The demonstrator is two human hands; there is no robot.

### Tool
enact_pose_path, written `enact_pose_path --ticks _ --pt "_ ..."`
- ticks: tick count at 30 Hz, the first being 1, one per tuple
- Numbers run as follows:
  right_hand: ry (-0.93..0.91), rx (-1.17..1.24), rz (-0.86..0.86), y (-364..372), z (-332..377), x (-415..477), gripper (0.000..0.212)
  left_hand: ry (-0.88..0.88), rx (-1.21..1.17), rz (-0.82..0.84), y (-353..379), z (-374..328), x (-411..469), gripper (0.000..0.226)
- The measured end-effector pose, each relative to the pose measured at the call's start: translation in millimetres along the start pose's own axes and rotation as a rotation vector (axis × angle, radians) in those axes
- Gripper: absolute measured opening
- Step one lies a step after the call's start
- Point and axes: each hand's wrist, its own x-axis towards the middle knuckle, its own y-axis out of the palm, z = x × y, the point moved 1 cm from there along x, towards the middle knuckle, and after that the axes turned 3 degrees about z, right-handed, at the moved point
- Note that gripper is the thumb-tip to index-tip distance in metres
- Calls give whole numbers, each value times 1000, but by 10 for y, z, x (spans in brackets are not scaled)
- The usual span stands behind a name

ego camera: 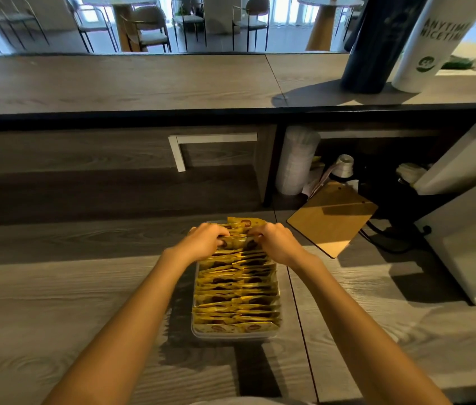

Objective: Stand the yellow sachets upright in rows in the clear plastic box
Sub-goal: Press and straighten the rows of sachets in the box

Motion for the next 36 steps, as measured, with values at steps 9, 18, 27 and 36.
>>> enact_pose_path --ticks 9,18,27,36 --pt "-8 26 -5 -12 16 -46 29 7 -16 14 -29 -30 -35 37" --pt "-45 52 -309 -149 -38 -5 38 51 37 -328 -124 -53 -21 39" --pt "-51 23 -2 -124 -82 145 28 20 -86 -66 -68 2 157 29" --pt "28 73 -115 -53 -48 192 29 -14 -113 -14 -164 20 199 26"
